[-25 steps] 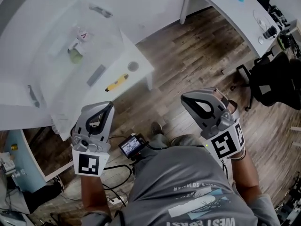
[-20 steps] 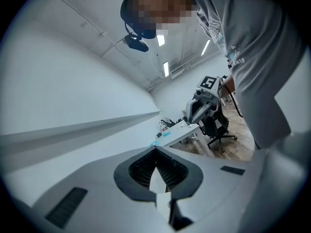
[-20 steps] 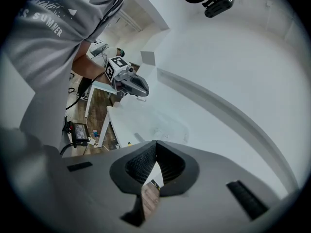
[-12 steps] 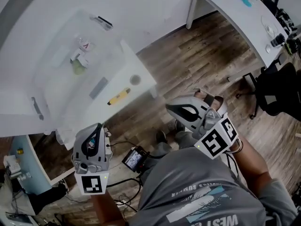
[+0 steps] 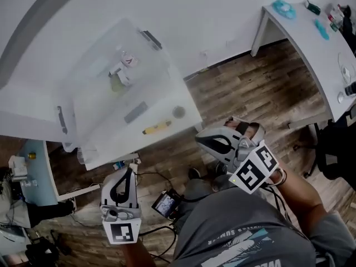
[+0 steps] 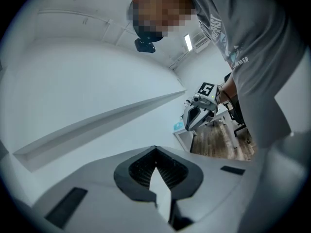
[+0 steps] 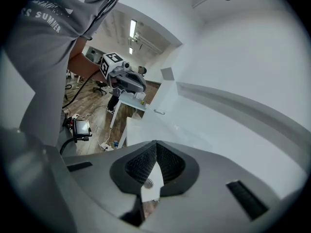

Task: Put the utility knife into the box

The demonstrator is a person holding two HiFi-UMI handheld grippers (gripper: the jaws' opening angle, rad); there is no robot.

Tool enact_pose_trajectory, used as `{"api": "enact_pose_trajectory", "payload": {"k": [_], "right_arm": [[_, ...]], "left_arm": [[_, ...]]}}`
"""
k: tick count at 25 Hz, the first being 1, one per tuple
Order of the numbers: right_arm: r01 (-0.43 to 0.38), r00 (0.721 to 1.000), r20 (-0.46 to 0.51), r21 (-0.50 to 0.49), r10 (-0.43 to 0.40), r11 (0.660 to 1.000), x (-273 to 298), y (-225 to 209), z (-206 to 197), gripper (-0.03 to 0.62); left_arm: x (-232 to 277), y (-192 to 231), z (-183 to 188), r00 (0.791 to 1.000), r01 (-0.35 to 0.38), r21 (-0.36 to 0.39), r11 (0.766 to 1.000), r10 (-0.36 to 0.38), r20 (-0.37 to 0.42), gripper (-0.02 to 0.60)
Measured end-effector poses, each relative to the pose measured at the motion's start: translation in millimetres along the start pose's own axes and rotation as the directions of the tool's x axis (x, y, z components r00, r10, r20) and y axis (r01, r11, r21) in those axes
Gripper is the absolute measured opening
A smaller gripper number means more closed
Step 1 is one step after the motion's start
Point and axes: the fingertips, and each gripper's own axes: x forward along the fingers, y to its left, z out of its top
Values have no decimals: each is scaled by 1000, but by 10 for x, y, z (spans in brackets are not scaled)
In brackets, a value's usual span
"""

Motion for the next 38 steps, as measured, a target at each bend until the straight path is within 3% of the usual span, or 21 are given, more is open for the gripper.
{"api": "enact_pose_trajectory", "payload": {"k": [2,8,14,21,25,30,33,38], "right_arm": [[-37,999,33,11,36,999,144,57,46,11],[-112,993,43,-26,113,993,400,33,68,11],[-175,984,17,-19,175,984,930,95,174,11],[-217,976,-36,-15,216,976,1584,92,227,15],[-268,959,-93,31,269,963,1973,199,83,74],[-391,891,-199,117,407,913,2465,464,-405,223],[-449,837,-264,172,480,877,2740,636,-787,258],[-513,735,-384,224,559,829,3146,902,-1443,259]], "left_arm": [[-114,33,-38,999,-22,1,1000,22,-40,11],[-106,266,63,991,-132,-20,991,133,31,11],[-274,631,-244,984,-173,-54,983,174,29,11],[-440,1073,-567,977,-191,-67,979,197,79,11],[-499,1181,-804,979,-189,-99,977,195,58,11],[-497,1246,-1005,979,-196,-121,973,201,28,11],[-498,1256,-1091,976,-214,-144,966,215,-10,11],[-504,1330,-1155,969,-246,-165,955,239,-59,11]]}}
